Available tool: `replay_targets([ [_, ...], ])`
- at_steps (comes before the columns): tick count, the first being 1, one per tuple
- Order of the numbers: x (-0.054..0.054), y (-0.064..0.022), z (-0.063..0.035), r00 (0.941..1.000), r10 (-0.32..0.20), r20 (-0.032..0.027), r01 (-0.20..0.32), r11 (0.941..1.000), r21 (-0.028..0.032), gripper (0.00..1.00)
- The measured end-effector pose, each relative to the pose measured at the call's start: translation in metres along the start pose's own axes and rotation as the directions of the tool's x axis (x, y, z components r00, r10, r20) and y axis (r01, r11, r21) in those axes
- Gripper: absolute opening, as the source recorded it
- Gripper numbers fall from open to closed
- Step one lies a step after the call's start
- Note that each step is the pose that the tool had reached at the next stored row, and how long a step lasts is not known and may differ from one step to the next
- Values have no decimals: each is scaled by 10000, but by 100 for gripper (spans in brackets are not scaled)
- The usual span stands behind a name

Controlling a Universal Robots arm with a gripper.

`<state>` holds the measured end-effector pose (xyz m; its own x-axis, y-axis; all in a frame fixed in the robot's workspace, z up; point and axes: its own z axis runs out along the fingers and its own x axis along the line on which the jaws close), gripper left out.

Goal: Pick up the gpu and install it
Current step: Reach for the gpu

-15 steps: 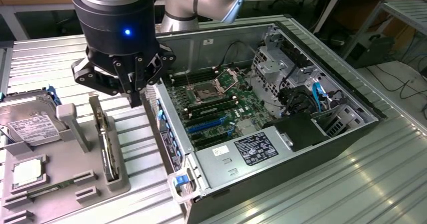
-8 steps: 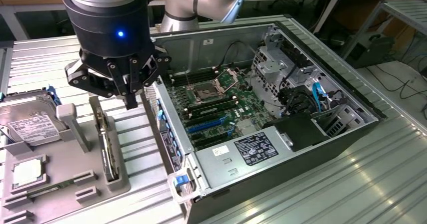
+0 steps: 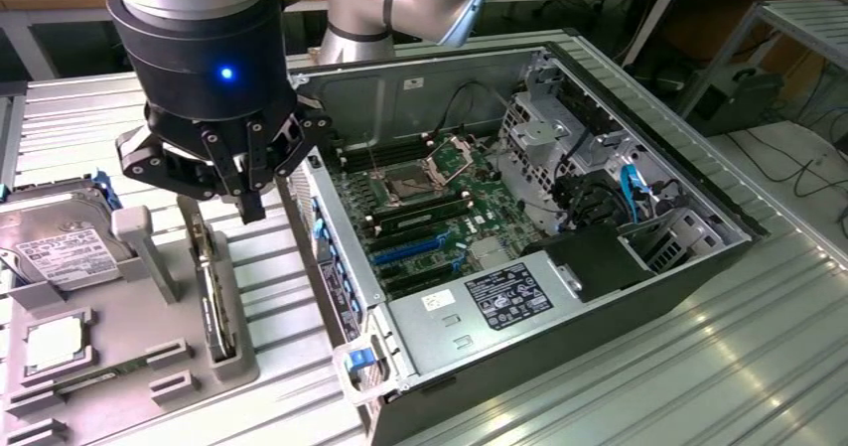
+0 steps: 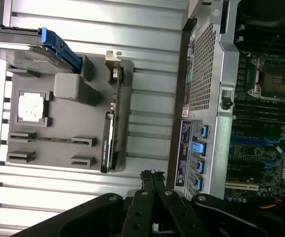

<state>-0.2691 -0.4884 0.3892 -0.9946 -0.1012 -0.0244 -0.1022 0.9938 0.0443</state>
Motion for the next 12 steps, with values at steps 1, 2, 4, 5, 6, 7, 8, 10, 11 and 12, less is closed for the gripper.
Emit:
replay_targets([
  [1, 7, -4, 1, 10000, -15, 0, 15, 10000, -1, 11],
  [2, 13, -7, 0, 10000, -27, -1, 27, 10000, -1, 11],
  [4, 25, -12, 1, 10000, -50, -2, 50, 10000, -2, 11],
  [5, 33, -15, 1, 10000, -60, -2, 60, 10000, -2, 11],
  [6, 42, -18, 1, 10000, -71, -3, 71, 10000, -2, 11],
  [7, 51, -21, 1, 10000, -83, -3, 83, 10000, -3, 11],
  [8, 61, -24, 0, 10000, -95, -4, 95, 10000, -2, 11],
  [10, 81, -31, 0, 9999, -117, -6, 117, 9999, -2, 11],
  [11, 90, -35, 0, 9999, -128, -6, 128, 9999, -3, 11],
  [12, 100, -39, 1, 9999, -139, -6, 139, 9999, -4, 11],
])
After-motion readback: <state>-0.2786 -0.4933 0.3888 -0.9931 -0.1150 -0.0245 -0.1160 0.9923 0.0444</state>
